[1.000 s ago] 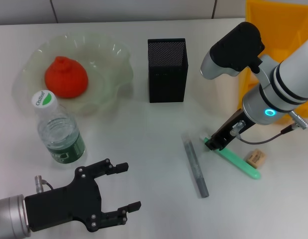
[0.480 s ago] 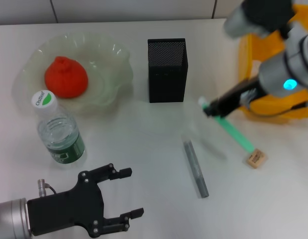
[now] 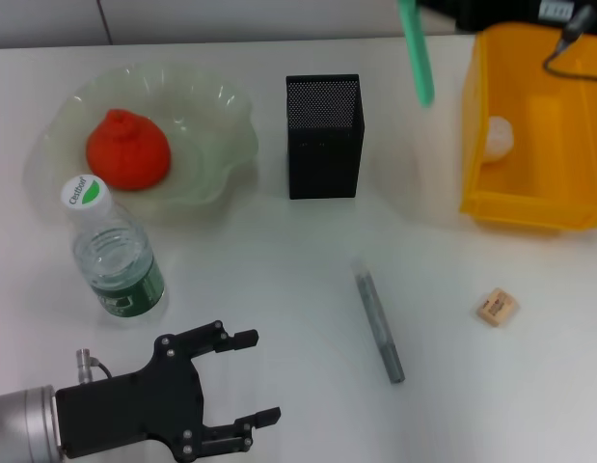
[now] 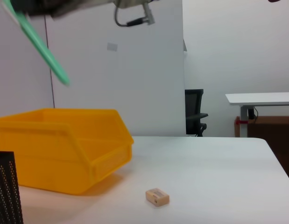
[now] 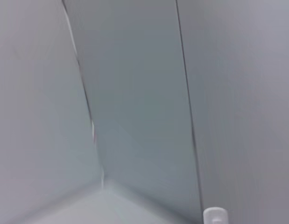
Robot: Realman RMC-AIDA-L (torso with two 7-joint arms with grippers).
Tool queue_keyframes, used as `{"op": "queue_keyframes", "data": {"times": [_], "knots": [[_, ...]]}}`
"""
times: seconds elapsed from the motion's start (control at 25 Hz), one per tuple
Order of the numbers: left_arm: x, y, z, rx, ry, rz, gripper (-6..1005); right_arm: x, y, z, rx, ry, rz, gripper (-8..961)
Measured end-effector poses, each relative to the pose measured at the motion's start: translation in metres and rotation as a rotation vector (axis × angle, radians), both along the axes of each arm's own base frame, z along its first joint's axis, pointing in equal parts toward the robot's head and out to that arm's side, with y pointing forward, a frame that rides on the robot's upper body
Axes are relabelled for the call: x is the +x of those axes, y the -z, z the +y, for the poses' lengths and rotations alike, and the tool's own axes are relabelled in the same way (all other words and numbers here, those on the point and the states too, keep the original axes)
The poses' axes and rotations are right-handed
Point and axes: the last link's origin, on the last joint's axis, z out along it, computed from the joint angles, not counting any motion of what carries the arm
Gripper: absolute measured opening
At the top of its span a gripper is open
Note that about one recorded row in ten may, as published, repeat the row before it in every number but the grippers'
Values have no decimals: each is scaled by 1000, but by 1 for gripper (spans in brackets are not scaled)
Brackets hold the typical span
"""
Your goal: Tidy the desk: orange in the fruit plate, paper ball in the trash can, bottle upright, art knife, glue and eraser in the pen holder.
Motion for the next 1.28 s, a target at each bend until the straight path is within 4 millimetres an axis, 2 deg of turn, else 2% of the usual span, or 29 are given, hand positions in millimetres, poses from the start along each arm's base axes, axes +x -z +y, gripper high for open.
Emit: {"op": "queue_keyframes", "data": {"times": [0.12, 0.2, 0.28, 0.32, 0.36, 0.4, 0.56, 0.96, 1.28], "knots": [[0, 0, 1, 1, 1, 1, 776, 11, 8, 9, 96, -117, 124, 212], [1, 0, 1, 1, 2, 2, 776, 21, 20, 24, 151, -141, 195, 215], [1, 1, 2, 1, 3, 2, 776, 26, 26, 28, 152, -129, 203, 218], [1, 1, 2, 1, 3, 2, 776, 30, 33, 33, 154, -122, 199, 220], [1, 1, 2, 2, 3, 2, 776, 34, 48, 40, 144, -119, 182, 221], [2, 1, 2, 1, 4, 1, 776, 34, 48, 40, 144, -119, 182, 223], [2, 1, 3, 1, 5, 1, 776, 33, 82, 51, 104, -127, 118, 229], [1, 2, 3, 4, 2, 6, 774, 37, 108, 60, 98, -102, 15, 244], [0, 3, 2, 5, -8, 11, 774, 38, 109, 58, 97, -109, 16, 256]]}}
